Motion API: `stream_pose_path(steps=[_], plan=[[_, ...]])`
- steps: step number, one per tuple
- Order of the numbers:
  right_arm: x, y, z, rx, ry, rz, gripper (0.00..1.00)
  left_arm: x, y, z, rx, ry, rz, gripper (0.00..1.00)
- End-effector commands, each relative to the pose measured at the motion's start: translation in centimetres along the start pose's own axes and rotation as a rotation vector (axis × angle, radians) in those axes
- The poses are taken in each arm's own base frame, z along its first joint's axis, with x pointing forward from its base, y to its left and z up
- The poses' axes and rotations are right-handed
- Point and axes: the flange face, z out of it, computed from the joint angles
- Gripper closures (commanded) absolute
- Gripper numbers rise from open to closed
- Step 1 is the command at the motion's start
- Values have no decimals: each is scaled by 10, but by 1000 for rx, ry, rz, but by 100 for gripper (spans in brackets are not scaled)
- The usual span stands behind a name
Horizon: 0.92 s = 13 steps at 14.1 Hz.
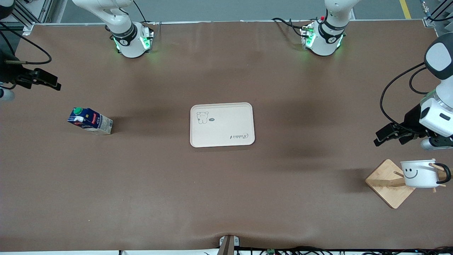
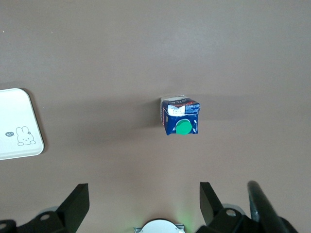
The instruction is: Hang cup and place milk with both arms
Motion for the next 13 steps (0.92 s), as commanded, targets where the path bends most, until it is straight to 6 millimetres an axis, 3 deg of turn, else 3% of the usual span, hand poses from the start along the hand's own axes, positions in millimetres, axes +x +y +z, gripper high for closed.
stream_pose_path(steps=[1,4,9,13], plan=[[4,15,-13,6,4,10,0,-2,12,-27,36,-35,-5,0],[3,1,-22,5,36,-14,0,-4,31,-53,44,-78,-29,0],[4,0,-22,9,40,-18,0,-12,74,-78,56,-95,20,0],[3,5,-21,10,37,-7,0,-16,57,-95,123,-108,-4,0]])
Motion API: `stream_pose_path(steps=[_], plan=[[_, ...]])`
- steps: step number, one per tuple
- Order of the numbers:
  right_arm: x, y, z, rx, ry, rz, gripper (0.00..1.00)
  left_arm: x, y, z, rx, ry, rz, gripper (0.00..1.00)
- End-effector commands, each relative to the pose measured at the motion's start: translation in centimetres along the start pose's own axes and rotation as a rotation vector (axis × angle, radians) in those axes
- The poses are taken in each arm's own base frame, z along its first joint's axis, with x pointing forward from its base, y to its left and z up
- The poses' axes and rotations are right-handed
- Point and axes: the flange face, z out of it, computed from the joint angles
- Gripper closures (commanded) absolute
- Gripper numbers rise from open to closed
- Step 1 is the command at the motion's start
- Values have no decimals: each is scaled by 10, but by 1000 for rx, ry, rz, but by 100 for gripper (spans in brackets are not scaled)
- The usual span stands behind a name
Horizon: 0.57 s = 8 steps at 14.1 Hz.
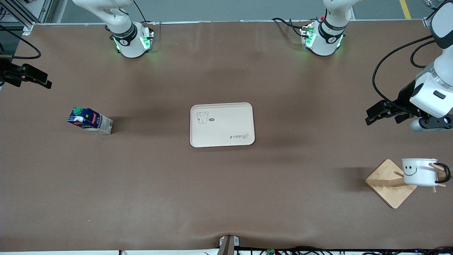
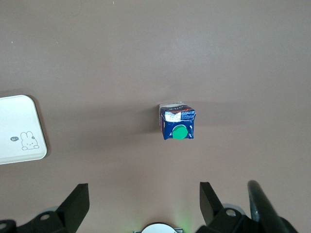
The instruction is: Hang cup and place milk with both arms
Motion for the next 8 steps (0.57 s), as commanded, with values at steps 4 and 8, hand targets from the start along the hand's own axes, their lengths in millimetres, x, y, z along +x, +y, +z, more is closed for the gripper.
stream_pose_path(steps=[4,8], plan=[[2,0,-3,5,-8,-8,0,-28,-7,-29,85,-85,11,0],[2,0,-4,7,-3,-7,0,-44,-16,-53,83,-87,60,0]])
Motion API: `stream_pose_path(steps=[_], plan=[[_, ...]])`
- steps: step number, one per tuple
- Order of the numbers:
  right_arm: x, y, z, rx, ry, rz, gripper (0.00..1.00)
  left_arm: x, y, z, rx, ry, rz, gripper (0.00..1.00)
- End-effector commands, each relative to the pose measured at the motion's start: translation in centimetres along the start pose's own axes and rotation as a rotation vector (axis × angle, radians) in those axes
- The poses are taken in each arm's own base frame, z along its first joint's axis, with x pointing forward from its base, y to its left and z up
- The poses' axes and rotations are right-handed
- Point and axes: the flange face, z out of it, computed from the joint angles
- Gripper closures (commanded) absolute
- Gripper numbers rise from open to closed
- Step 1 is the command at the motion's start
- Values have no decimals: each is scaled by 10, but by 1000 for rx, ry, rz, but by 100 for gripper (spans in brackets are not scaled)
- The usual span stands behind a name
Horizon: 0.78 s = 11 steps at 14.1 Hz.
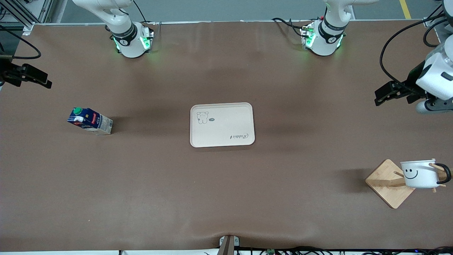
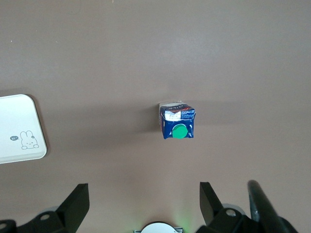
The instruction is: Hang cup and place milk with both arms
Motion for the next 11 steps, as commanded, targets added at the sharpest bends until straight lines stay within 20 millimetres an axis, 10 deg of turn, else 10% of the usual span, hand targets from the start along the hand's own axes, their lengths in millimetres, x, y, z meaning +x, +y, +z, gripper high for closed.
stream_pose_path(steps=[1,11], plan=[[3,0,-4,7,3,-7,0,-15,-6,-15,16,-11,17,0],[3,7,-4,8,5,-13,0,-41,-17,-35,-2,-22,1,0]])
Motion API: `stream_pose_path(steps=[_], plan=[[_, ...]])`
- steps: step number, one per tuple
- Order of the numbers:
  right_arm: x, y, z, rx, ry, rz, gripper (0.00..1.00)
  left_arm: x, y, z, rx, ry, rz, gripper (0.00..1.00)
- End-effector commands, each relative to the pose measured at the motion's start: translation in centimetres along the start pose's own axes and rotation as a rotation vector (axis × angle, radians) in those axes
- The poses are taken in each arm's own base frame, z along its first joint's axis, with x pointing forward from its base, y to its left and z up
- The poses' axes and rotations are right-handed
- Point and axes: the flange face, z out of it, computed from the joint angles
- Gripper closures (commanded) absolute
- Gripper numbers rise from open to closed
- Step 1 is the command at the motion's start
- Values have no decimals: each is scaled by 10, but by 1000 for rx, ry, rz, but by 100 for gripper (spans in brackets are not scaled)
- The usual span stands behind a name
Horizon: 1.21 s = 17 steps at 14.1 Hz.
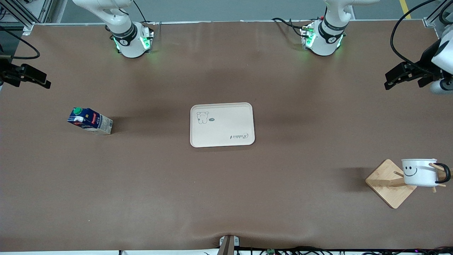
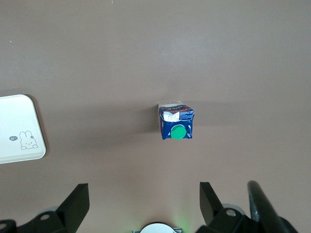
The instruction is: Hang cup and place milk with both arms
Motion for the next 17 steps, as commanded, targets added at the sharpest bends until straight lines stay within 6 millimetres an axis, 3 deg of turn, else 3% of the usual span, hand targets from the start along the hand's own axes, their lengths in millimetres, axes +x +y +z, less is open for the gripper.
stream_pose_path(steps=[1,7,11,17], plan=[[3,3,-5,7,6,-10,0,-16,-5,-7,-14,0,8,0],[3,4,-4,8,3,-9,0,-25,-2,-7,-13,3,-16,0],[3,4,-4,8,4,-9,0,-16,3,-9,2,15,-36,0],[3,9,-3,8,-2,-1,0,-17,-6,-11,0,11,-51,0]])
